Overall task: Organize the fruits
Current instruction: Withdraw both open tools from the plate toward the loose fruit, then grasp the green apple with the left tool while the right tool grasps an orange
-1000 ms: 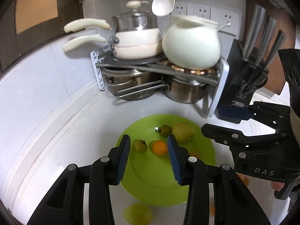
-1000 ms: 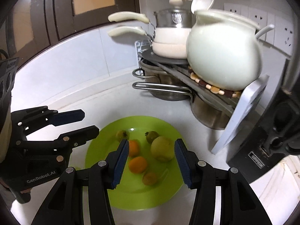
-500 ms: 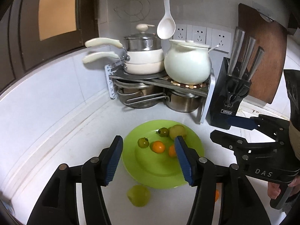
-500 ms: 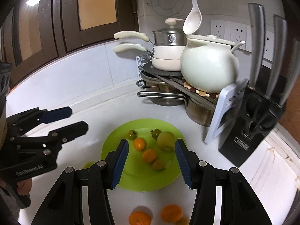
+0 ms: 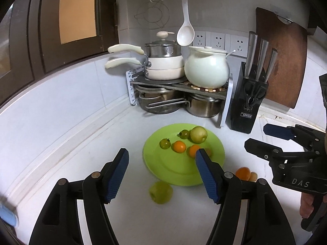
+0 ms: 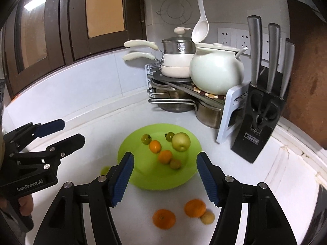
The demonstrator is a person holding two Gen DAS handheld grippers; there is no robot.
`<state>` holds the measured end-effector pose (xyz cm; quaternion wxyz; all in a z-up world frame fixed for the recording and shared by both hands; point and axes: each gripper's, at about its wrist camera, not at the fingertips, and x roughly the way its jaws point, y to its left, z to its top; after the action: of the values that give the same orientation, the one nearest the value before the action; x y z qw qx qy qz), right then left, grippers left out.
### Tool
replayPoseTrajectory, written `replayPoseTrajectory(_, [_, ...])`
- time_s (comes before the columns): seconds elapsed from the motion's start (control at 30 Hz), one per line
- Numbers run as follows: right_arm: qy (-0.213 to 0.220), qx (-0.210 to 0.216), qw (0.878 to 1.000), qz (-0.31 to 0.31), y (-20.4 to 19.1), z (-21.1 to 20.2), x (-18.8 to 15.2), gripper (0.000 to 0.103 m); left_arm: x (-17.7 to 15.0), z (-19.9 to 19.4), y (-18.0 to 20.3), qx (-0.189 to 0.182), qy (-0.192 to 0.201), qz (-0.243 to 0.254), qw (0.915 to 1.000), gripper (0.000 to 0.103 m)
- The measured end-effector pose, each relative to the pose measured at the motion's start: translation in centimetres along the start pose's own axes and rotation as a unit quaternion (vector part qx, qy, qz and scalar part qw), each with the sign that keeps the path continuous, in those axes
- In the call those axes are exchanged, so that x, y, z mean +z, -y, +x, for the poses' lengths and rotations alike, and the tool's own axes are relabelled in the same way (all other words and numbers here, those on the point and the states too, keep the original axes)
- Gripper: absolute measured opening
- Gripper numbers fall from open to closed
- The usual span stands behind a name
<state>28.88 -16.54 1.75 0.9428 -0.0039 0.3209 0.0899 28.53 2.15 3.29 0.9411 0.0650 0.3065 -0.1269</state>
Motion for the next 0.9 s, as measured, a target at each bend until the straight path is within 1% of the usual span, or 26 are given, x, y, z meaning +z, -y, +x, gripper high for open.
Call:
replayPoseTrajectory(0.07, [-0.003, -0.001, 1.0, 0.005, -0.2, -0.3, -0.6, 0.066, -0.6, -0.4, -0.2, 0.002, 0.001, 0.003, 1.0, 0.07])
replayPoseTrajectory(0.23, [0.0, -0.014, 1.0, 0.017, -0.6, -0.9, -2.2, 0.067, -1.9, -0.9, -0.7, 0.009, -0.003, 0.005, 0.9999, 0.07])
replayPoseTrajectory(0.47, [-0.012, -0.026, 0.999, 0.024, -1.2, -0.8, -4.3, 0.067, -3.8, -0.8, -1.0, 0.006, -0.014, 0.002, 0.9999, 0.07])
replayPoseTrajectory(0.6, [-0.027, -0.027, 0.999, 0.029, -1.3, -0.3, -5.1, 0.067, -5.0, -0.2, -0.9, -0.005, -0.022, 0.006, 0.9997, 0.07])
replayPoseTrajectory(0.73, [-0.045, -0.019, 0.998, 0.041, -1.2, 0.4, -6.0, 0.067, -5.9, 0.7, -0.8, -0.016, -0.036, 0.005, 0.9992, 0.07])
replayPoseTrajectory(0.77, [-0.048, -0.018, 0.998, 0.041, -1.2, 0.6, -6.2, 0.067, -6.0, 0.9, -0.9, -0.021, -0.031, 0.005, 0.9993, 0.07])
replayPoseTrajectory(0.9, [-0.06, -0.021, 0.997, 0.044, -1.1, 1.4, -6.7, 0.067, -6.7, 1.8, -1.1, -0.025, -0.035, 0.005, 0.999, 0.07])
